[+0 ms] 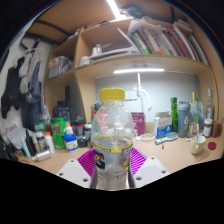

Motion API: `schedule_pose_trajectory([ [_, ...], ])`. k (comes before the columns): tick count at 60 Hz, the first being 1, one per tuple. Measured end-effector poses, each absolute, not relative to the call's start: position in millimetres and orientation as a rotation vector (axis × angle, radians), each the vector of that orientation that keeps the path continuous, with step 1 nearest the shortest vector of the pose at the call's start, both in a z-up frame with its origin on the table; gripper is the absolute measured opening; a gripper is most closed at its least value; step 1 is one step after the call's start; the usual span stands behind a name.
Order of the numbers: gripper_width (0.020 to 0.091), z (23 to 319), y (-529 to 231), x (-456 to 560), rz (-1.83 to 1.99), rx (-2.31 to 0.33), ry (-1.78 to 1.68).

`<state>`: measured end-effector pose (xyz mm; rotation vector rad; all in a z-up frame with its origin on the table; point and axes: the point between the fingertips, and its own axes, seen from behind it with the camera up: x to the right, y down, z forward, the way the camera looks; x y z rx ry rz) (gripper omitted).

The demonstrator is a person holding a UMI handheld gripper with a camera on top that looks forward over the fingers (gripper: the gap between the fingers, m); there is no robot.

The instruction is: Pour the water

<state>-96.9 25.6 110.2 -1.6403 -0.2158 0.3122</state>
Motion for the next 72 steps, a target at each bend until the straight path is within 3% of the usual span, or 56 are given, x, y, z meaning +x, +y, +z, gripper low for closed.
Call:
schedule_pose_trajectory([
  [11,0.0426,187,66,-17,0.45,-1.536,0.032],
  [19,0.0425,213,95,45,0.8,-1.491,0.342],
  [44,0.0427,188,149,125,1.944,-1.167,1.219],
  [57,0.0424,191,148,159,2.094,-0.891,1.414],
  [72,0.0423,179,150,155,2.105,-0.903,1.433],
])
